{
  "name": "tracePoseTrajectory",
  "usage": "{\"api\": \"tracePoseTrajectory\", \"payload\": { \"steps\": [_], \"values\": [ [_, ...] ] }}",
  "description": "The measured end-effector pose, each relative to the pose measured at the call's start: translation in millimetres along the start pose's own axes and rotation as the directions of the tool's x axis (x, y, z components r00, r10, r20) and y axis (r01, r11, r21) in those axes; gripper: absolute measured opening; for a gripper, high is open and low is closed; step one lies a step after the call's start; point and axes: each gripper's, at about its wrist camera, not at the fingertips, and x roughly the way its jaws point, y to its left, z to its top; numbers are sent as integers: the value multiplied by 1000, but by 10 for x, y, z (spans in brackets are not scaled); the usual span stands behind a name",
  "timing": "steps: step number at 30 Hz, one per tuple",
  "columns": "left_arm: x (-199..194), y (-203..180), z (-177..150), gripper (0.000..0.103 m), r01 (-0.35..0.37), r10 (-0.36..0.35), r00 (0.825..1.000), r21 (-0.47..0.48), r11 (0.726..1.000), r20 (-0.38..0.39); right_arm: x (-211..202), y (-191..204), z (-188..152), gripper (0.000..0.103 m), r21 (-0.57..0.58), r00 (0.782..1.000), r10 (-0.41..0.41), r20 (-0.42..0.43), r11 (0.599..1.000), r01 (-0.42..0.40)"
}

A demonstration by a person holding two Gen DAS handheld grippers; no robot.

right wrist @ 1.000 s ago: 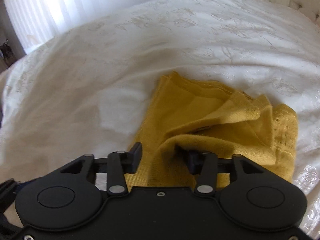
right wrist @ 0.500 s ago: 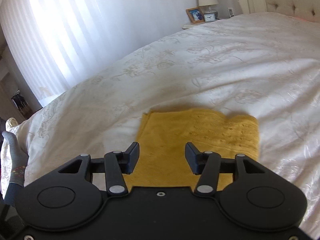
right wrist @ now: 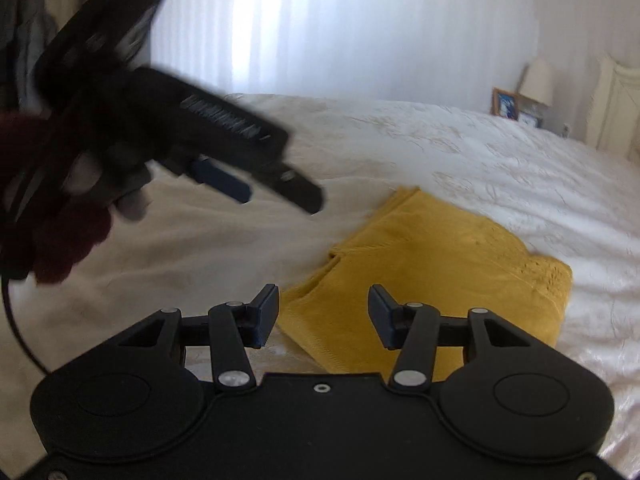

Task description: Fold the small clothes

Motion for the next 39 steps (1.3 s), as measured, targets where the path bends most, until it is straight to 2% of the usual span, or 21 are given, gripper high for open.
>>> {"api": "tracePoseTrajectory", "payload": {
  "steps": [3, 5, 7, 8, 9, 12, 16, 23, 27, 28, 29, 30, 35, 39],
  "values": [
    [152, -38, 81, 87, 33, -35, 998, -31, 999, -46, 86, 197, -46, 55, -134, 1000, -18, -7, 991, 17],
    [225, -89, 101, 87, 30, -31, 997, -27, 999, -67, 169, 269, -73, 54, -186, 999, -34, -22, 982, 29],
    [277, -132, 102, 87, 39, -41, 996, -26, 999, -84, 249, 303, -101, 45, -218, 998, -49, -30, 975, 41],
    [290, -142, 106, 87, 48, -50, 994, -29, 998, -96, 281, 296, -116, 20, -221, 998, -56, -36, 974, 46],
    [302, -162, 98, 87, 58, -60, 993, -30, 998, -106, 282, 261, -117, 7, -195, 998, -60, -34, 979, 52],
    [351, -174, 82, 87, 88, -93, 987, -44, 995, -130, 170, 5, -66, 9, 7, 997, -71, 21, 997, 71],
    [539, -126, 79, 87, 156, -182, 967, -151, 976, -179, 58, -320, -54, 9, 197, 994, -102, 38, 976, 93],
    [923, -102, 85, 87, 141, -198, 953, -242, 960, -229, -65, -363, -84, 9, 217, 995, -77, 70, 974, 60],
    [1016, -116, 129, 85, 121, -169, 964, -229, 966, -204, -66, -321, -108, 9, 200, 995, -52, 82, 979, 34],
    [1006, -114, 146, 76, 118, -159, 970, -217, 969, -183, -54, -306, -115, 9, 197, 995, -49, 82, 980, 32],
    [988, -124, 155, 35, 112, -145, 977, -200, 973, -154, -44, -287, -119, 9, 191, 996, -48, 80, 981, 32],
    [955, -143, 172, 11, 87, -110, 985, -171, 981, -130, -41, -267, -123, 9, 187, 996, -48, 80, 982, 32],
    [754, -164, 203, 10, 72, -74, 996, -51, 996, -54, -28, -153, -76, 9, 191, 994, -34, 104, 981, 14],
    [804, 63, 89, 10, 12, -19, 997, -101, 995, -72, 186, -40, -55, 9, 167, 997, -1, 72, 986, -11]
  ]
}}
